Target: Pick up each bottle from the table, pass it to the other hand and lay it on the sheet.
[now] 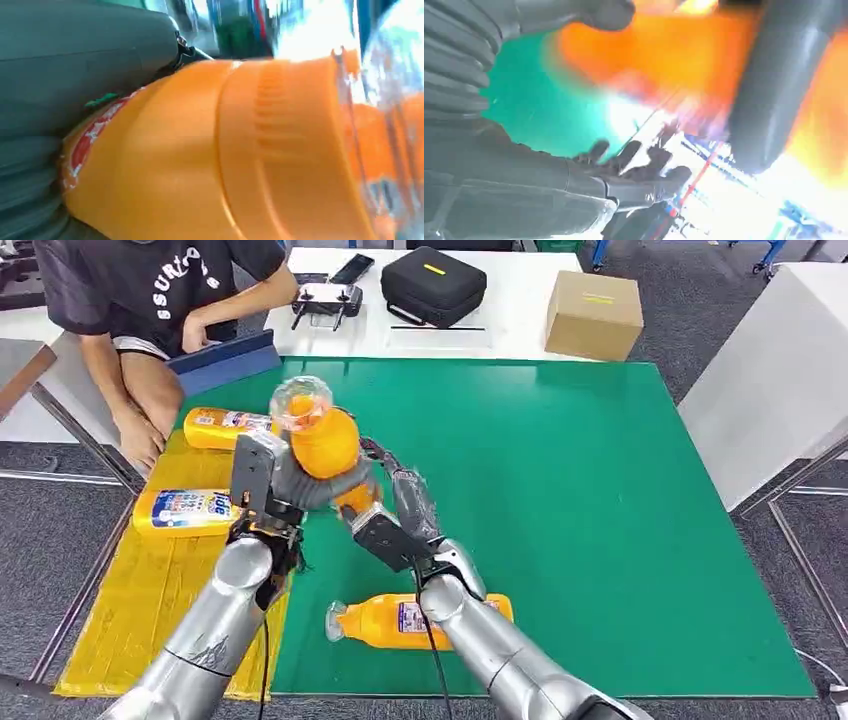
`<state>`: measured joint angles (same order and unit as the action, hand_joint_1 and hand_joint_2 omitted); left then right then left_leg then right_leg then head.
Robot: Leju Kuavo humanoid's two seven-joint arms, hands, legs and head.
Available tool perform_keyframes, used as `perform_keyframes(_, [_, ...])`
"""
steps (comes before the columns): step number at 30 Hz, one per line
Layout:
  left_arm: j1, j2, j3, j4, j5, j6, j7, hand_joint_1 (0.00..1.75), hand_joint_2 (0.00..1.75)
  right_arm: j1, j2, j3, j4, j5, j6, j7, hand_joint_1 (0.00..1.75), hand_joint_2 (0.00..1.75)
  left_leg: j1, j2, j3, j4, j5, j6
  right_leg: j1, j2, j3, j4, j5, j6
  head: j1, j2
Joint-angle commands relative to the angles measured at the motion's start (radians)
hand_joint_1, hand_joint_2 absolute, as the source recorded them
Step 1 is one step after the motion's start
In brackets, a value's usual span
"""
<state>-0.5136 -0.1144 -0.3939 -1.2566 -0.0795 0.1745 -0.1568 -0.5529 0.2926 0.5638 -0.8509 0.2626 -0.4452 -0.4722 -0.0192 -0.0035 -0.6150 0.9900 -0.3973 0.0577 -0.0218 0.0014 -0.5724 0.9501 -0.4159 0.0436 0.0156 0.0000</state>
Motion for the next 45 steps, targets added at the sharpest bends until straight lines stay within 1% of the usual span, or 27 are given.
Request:
perform_keyframes(1, [0.016, 0.098, 0.282, 0.003, -0.160, 0.106, 0.001, 1.75, 1.75, 0.138, -0.178, -0.007, -0.429, 0.191, 0.020, 0.115, 0.00, 0.00, 0.001, 0.000, 0.003, 0.000, -0.001, -0.004, 0.001, 0.000, 0.003, -0.001, -0.001, -0.003, 0.000, 0.000])
perform_keyframes(3, [0.028, 0.108, 0.315, 0.014, -0.176, 0.098, -0.017, 1.75, 1.75, 0.174, -0.212, -0.010, -0.500, 0.210, 0.039, 0.130, 0.00, 0.00, 0.002, -0.003, 0.006, -0.001, -0.002, -0.005, 0.002, -0.003, 0.005, -0.001, -0.002, -0.003, 0.000, 0.000])
perform_keyframes(5, [0.014, 0.140, 0.332, 0.071, -0.216, 0.128, -0.016, 1.75, 1.75, 0.190, -0.266, -0.002, -0.572, 0.219, 0.046, 0.143, 0.00, 0.00, 0.003, -0.006, 0.008, 0.000, -0.003, -0.006, 0.002, -0.005, 0.009, -0.002, -0.004, -0.003, 0.000, 0.000])
perform_keyframes(6, [0.008, 0.142, 0.341, 0.085, -0.215, 0.125, -0.026, 1.75, 1.75, 0.194, -0.273, -0.005, -0.586, 0.218, 0.051, 0.150, 0.00, 0.00, 0.002, -0.004, 0.004, 0.000, -0.001, -0.004, 0.001, -0.003, 0.004, -0.001, -0.002, -0.002, 0.000, 0.000])
perform_keyframes(7, [0.001, 0.150, 0.340, 0.104, -0.250, 0.154, -0.027, 1.75, 1.75, 0.198, -0.284, -0.004, -0.605, 0.219, 0.050, 0.150, 0.00, 1.75, 0.002, -0.004, 0.007, 0.000, -0.003, -0.005, 0.002, -0.003, 0.007, -0.001, -0.003, -0.003, 0.000, 0.000])
perform_keyframes(8, [-0.010, 0.161, 0.340, 0.130, -0.273, 0.170, -0.027, 1.75, 1.75, 0.211, -0.304, -0.004, -0.638, 0.232, 0.049, 0.154, 0.00, 1.75, 0.002, -0.004, 0.003, 0.000, -0.001, -0.004, 0.001, -0.003, 0.004, 0.000, -0.002, -0.002, 0.000, 0.000])
perform_keyframes(9, [-0.009, 0.165, 0.342, 0.132, -0.272, 0.170, -0.027, 1.75, 1.75, 0.212, -0.306, -0.005, -0.640, 0.232, 0.049, 0.154, 0.00, 1.75, 0.002, -0.004, 0.004, 0.001, -0.002, -0.005, 0.002, -0.004, 0.005, 0.000, -0.003, -0.003, 0.001, 0.000])
perform_keyframes(12, [-0.023, 0.193, 0.338, 0.202, -0.414, 0.263, 0.006, 1.75, 1.75, 0.264, -0.355, -0.010, -0.724, 0.324, 0.038, 0.194, 0.00, 1.75, 0.002, -0.005, 0.003, 0.000, 0.000, -0.005, 0.001, -0.004, 0.004, -0.001, -0.002, -0.002, 0.000, 0.000])
perform_keyframes(13, [-0.027, 0.205, 0.339, 0.235, -0.500, 0.301, 0.034, 1.75, 1.75, 0.282, -0.372, -0.014, -0.754, 0.378, 0.045, 0.221, 0.00, 1.75, 0.002, -0.006, 0.006, 0.000, -0.002, -0.006, 0.002, -0.005, 0.007, -0.001, -0.003, -0.004, 0.000, 0.000])
perform_keyframes(14, [-0.031, 0.214, 0.337, 0.265, -0.589, 0.334, 0.065, 1.75, 1.75, 0.291, -0.383, -0.017, -0.776, 0.420, 0.055, 0.243, 0.00, 1.75, 0.002, -0.006, 0.003, -0.001, 0.000, -0.005, 0.001, -0.005, 0.005, -0.001, -0.002, -0.002, 0.000, 0.000])
perform_keyframes(15, [-0.033, 0.216, 0.344, 0.283, -0.613, 0.340, 0.061, 1.75, 1.75, 0.298, -0.389, -0.023, -0.792, 0.430, 0.062, 0.252, 0.00, 1.75, 0.002, -0.007, 0.006, 0.000, -0.001, -0.006, 0.001, -0.006, 0.007, -0.001, -0.004, -0.004, 0.000, 0.000])
perform_keyframes(17, [-0.051, 0.231, 0.319, 0.347, -0.773, 0.381, 0.127, 1.75, 1.75, 0.301, -0.407, -0.023, -0.799, 0.467, 0.084, 0.272, 0.00, 1.75, 0.001, -0.005, 0.002, 0.000, 0.000, -0.004, 0.001, -0.004, 0.003, -0.001, -0.002, -0.002, 0.000, 0.000])
perform_keyframes(21, [-0.053, 0.226, 0.319, 0.356, -0.780, 0.382, 0.129, 1.75, 1.75, 0.304, -0.410, -0.028, -0.798, 0.466, 0.082, 0.272, 0.00, 1.75, 0.002, -0.004, 0.004, 0.000, -0.001, -0.006, 0.001, -0.004, 0.004, 0.000, -0.003, -0.003, 0.000, 0.000])
perform_keyframes(23, [-0.094, 0.229, 0.277, 0.441, -1.017, 0.414, 0.226, 1.75, 1.75, 0.297, -0.426, -0.023, -0.780, 0.488, 0.097, 0.282, 0.00, 1.75, 0.002, -0.004, 0.002, 0.000, 0.000, -0.004, 0.001, -0.004, 0.002, 0.000, -0.001, -0.002, 0.000, 0.000])
perform_keyframes(27, [-0.148, 0.207, 0.203, 0.591, -1.244, 0.436, 0.263, 1.75, 1.75, 0.308, -0.449, -0.017, -0.745, 0.476, 0.113, 0.269, 0.00, 1.75, 0.002, -0.006, 0.003, 0.001, 0.000, -0.005, 0.002, -0.006, 0.004, -0.001, -0.002, -0.003, 0.000, 0.000])
perform_keyframes(29, [-0.173, 0.182, 0.162, 0.679, -1.357, 0.452, 0.275, 1.75, 1.75, 0.293, -0.455, 0.005, -0.726, 0.470, 0.129, 0.268, 0.00, 1.75, 0.002, -0.008, 0.005, 0.001, -0.001, -0.006, 0.002, -0.007, 0.007, -0.001, -0.003, -0.003, 0.000, 0.000])
perform_keyframes(30, [-0.174, 0.173, 0.160, 0.687, -1.368, 0.456, 0.287, 1.75, 1.75, 0.288, -0.452, 0.008, -0.723, 0.469, 0.131, 0.269, 0.00, 1.75, 0.001, -0.007, 0.004, -0.001, 0.000, -0.004, 0.001, -0.006, 0.005, -0.001, -0.002, -0.002, 0.000, 0.000])
perform_keyframes(32, [-0.174, 0.171, 0.159, 0.688, -1.371, 0.458, 0.288, 1.75, 1.75, 0.287, -0.451, 0.009, -0.723, 0.469, 0.131, 0.270, 0.00, 1.75, 0.002, -0.007, 0.010, 0.001, -0.003, -0.008, 0.002, -0.006, 0.012, -0.001, -0.004, -0.004, 0.000, 0.000])
perform_keyframes(33, [-0.174, 0.171, 0.159, 0.688, -1.371, 0.458, 0.288, 1.75, 1.75, 0.287, -0.451, 0.009, -0.723, 0.469, 0.131, 0.270, 0.00, 1.75, 0.002, -0.005, 0.009, 0.001, -0.003, -0.008, 0.002, -0.005, 0.011, -0.001, -0.004, -0.004, 0.000, 0.000])
perform_keyframes(34, [-0.174, 0.171, 0.159, 0.688, -1.371, 0.458, 0.288, 1.75, 1.75, 0.287, -0.451, 0.009, -0.723, 0.469, 0.131, 0.270, 0.00, 1.75, 0.001, -0.004, 0.004, 0.000, 0.000, -0.004, 0.001, -0.004, 0.004, -0.001, -0.002, -0.002, 0.000, 0.000])
perform_keyframes(36, [-0.193, 0.162, 0.132, 0.734, -1.440, 0.442, 0.302, 1.75, 1.75, 0.274, -0.449, 0.028, -0.714, 0.471, 0.155, 0.285, 0.00, 1.75, 0.002, -0.005, 0.007, 0.001, -0.002, -0.007, 0.001, -0.004, 0.008, 0.000, -0.004, -0.004, 0.000, 0.000])
perform_keyframes(37, [-0.197, 0.159, 0.123, 0.747, -1.461, 0.445, 0.310, 1.75, 1.75, 0.272, -0.449, 0.033, -0.709, 0.472, 0.159, 0.286, 0.00, 1.75, 0.001, -0.004, 0.003, 0.001, -0.001, -0.005, 0.001, -0.003, 0.004, 0.000, -0.002, -0.002, 0.000, 0.000])
perform_keyframes(39, [-0.214, 0.151, 0.079, 0.797, -1.491, 0.456, 0.331, 1.75, 1.75, 0.268, -0.454, 0.049, -0.692, 0.472, 0.163, 0.287, 0.00, 1.75, 0.002, -0.004, 0.006, 0.001, -0.002, -0.007, 0.002, -0.004, 0.007, 0.000, -0.003, -0.004, 0.000, 0.000])
perform_keyframes(40, [-0.225, 0.149, 0.046, 0.823, -1.491, 0.458, 0.340, 1.75, 1.75, 0.261, -0.457, 0.058, -0.681, 0.464, 0.171, 0.287, 0.00, 1.75, 0.001, -0.004, 0.003, 0.000, 0.000, -0.005, 0.001, -0.004, 0.004, -0.001, -0.002, -0.002, 0.000, 0.000])
perform_keyframes(42, [-0.228, 0.147, 0.036, 0.832, -1.491, 0.458, 0.340, 1.75, 1.75, 0.259, -0.456, 0.061, -0.675, 0.460, 0.173, 0.287, 0.00, 1.75, 0.001, -0.005, 0.006, 0.000, -0.001, -0.006, 0.001, -0.004, 0.007, -0.001, -0.003, -0.003, 0.000, 0.000])
perform_keyframes(44, [-0.228, 0.147, 0.036, 0.832, -1.491, 0.458, 0.340, 1.75, 1.75, 0.259, -0.456, 0.061, -0.675, 0.460, 0.173, 0.287, 0.00, 1.75, 0.001, -0.003, 0.003, 0.000, 0.000, -0.004, 0.001, -0.002, 0.003, -0.001, 0.000, -0.002, 0.000, 0.000])
perform_keyframes(45, [-0.228, 0.147, 0.036, 0.832, -1.491, 0.458, 0.340, 1.75, 1.75, 0.259, -0.456, 0.061, -0.675, 0.460, 0.173, 0.287, 0.00, 1.75, 0.001, -0.003, 0.005, 0.000, -0.001, -0.005, 0.001, -0.002, 0.005, -0.001, -0.001, -0.003, 0.000, 0.000])
